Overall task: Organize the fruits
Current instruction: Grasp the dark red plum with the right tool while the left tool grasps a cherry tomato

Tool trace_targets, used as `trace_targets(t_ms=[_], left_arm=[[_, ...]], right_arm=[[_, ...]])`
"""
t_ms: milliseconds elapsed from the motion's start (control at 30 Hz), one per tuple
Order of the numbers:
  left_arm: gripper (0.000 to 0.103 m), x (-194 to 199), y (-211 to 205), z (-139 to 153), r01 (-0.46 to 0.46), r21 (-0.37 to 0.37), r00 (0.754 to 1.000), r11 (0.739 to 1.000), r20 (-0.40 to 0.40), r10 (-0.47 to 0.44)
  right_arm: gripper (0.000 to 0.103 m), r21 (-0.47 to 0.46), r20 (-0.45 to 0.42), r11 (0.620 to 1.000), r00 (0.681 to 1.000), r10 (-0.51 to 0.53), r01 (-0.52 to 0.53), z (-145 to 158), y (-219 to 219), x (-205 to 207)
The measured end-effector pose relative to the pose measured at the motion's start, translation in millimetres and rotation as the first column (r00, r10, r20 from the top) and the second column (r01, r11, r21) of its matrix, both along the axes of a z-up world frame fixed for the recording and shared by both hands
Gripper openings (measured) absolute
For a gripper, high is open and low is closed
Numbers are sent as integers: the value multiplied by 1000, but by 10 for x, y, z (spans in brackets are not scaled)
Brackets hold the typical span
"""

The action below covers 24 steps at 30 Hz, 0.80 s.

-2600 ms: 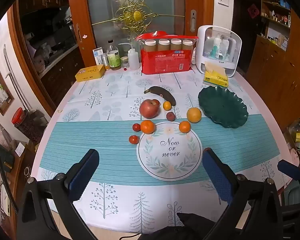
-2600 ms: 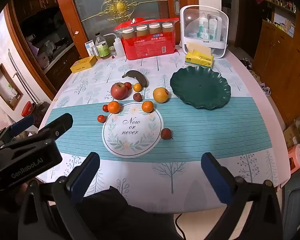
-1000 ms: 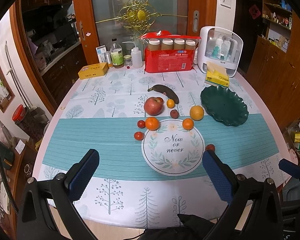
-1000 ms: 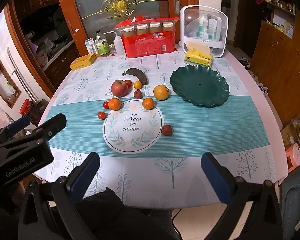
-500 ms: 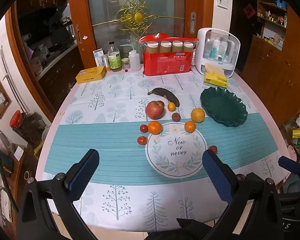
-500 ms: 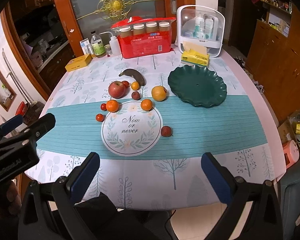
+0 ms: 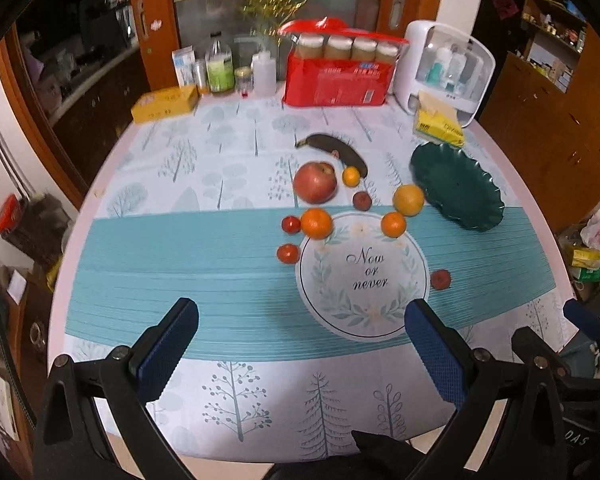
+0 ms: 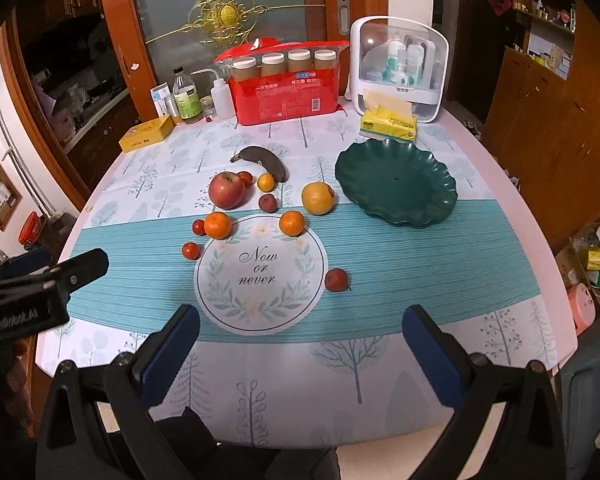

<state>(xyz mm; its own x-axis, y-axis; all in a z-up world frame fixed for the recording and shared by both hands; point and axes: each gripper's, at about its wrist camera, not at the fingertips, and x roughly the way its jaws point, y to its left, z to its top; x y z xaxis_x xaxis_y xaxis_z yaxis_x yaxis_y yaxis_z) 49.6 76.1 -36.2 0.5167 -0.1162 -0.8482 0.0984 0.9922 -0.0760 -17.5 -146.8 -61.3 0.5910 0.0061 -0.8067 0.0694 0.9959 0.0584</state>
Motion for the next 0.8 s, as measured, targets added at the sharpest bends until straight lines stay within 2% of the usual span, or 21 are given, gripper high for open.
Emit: trace_targets(t_ms=[100, 367, 733, 800], left_arm=[[102, 134, 35, -146, -7, -12, 999, 1000, -36, 7], [102, 495, 76, -471, -23, -11, 993, 1000, -115, 22], [102, 1148, 94, -908, -25, -43, 987, 999, -162, 17], [102, 1249, 91, -1020, -27, -41, 982, 999, -190, 19]], right_arm=[[102, -26, -1, 1000, 1000, 2, -2, -106, -6, 59], [101, -26, -27, 1000, 999, 17, -18, -375, -73, 295], [87, -31, -39, 990, 990, 137, -138, -725, -167, 717], [83, -30, -54, 988, 987, 152, -154, -826, -192, 775]])
